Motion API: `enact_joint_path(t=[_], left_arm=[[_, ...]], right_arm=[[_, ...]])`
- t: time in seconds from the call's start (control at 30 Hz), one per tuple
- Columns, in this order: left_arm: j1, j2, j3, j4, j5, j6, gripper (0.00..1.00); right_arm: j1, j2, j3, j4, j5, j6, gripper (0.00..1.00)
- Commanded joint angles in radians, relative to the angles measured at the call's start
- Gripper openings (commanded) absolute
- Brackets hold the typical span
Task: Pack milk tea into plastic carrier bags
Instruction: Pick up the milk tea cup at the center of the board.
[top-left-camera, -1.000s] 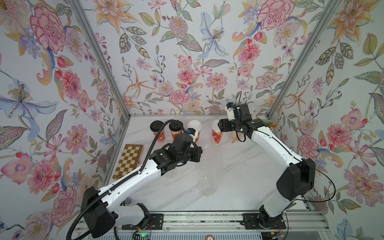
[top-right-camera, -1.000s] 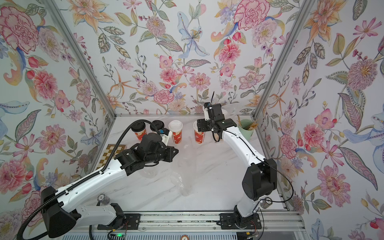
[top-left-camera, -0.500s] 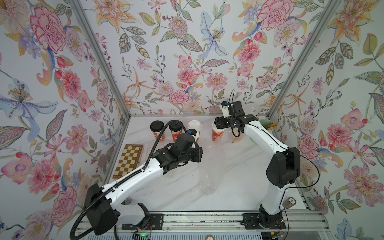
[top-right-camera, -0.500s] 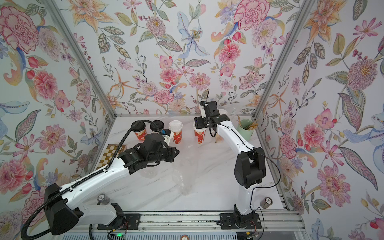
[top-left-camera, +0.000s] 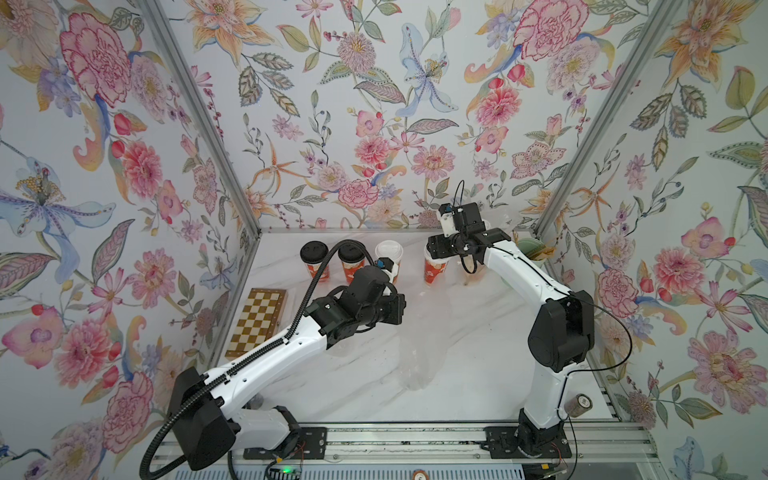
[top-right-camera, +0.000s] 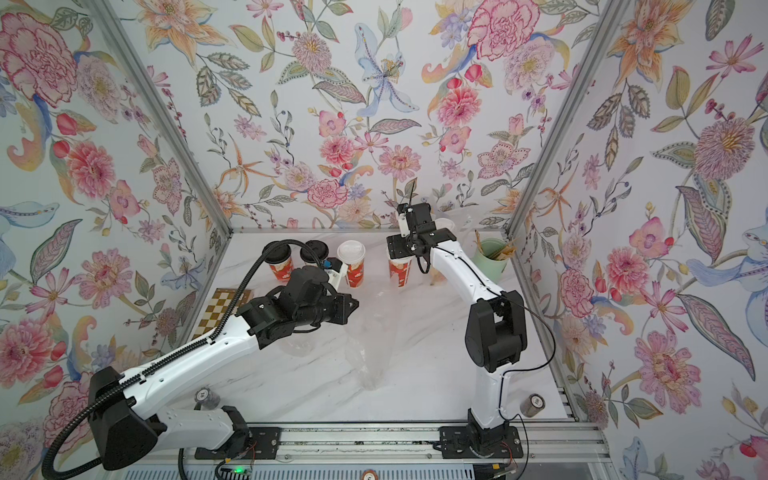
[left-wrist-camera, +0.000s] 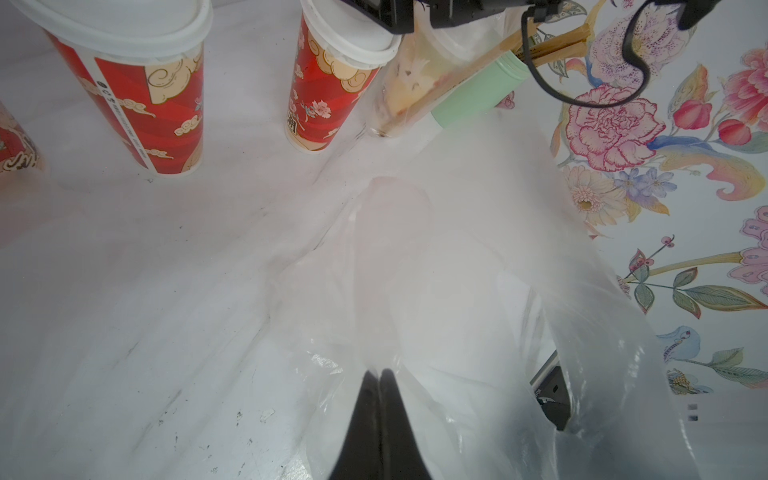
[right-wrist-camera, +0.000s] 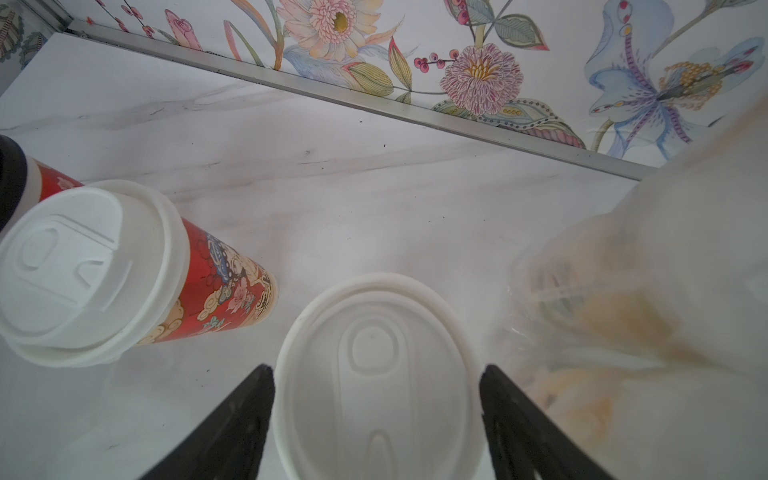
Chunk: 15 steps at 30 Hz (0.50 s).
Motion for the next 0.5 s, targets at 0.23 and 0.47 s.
enact_joint_path(t=[0.23,0.47], left_arm=[[0.002,-0.019,0.012,0.010,0.004,-0.007,0.02],[0.002,-0.023,0.004,0.014,0.004,-0.013,0.02]], right_arm=[[0.024,0.028,0.000,-0.042,0.075,-0.056,0.79],[0.028,0.025,0.000,-0.059,0.079,-0.046,0.78]])
